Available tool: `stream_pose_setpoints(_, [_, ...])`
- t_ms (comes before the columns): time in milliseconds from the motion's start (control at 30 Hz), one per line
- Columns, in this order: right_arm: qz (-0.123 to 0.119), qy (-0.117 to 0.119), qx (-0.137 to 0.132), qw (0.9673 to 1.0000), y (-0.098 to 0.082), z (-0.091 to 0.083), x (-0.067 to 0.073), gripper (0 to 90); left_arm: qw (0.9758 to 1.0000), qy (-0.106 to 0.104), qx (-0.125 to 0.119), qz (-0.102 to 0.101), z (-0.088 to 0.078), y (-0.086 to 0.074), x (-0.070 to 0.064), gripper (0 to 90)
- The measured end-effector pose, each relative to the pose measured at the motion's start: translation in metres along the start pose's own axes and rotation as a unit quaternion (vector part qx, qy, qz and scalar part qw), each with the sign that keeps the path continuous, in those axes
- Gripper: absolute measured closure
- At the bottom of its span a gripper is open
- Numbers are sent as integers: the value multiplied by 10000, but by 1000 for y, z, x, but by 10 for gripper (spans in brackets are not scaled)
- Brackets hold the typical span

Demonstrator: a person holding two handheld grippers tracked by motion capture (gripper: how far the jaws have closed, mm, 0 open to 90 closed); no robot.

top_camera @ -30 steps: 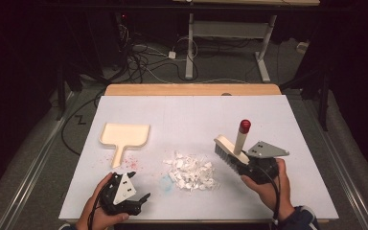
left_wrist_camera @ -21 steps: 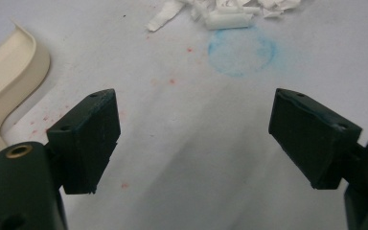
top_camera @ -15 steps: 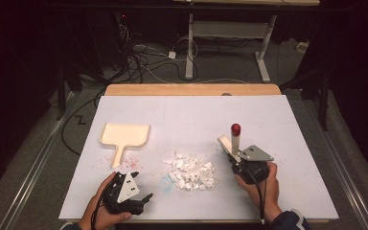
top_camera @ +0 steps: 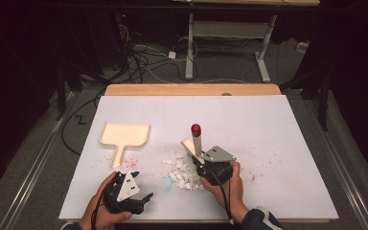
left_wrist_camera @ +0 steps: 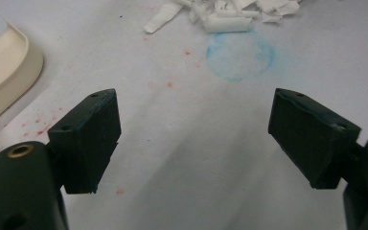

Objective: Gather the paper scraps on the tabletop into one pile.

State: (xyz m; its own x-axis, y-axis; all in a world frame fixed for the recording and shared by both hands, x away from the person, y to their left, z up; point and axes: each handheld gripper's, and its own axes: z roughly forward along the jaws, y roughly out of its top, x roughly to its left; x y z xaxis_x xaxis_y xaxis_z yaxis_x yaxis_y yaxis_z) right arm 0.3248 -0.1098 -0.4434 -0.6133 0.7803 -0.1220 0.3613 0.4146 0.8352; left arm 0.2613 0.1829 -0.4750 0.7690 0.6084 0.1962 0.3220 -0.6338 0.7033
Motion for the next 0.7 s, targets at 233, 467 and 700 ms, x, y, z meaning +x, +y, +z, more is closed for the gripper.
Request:
stream_pose_setpoints(233, [33, -113, -293, 9995, 11, -15, -16, 677, 10000, 58, -10, -16, -3, -2, 1, 175])
stream_pose_setpoints(467, [-79, 175, -427, 9989, 6, -54, -55, 677, 9999, 141, 16, 73, -4, -2, 0, 175])
stream_pose_setpoints(700, [-296, 609, -109, 9976, -13, -102, -87, 678, 9998, 163, 66, 104, -4, -3, 0, 175])
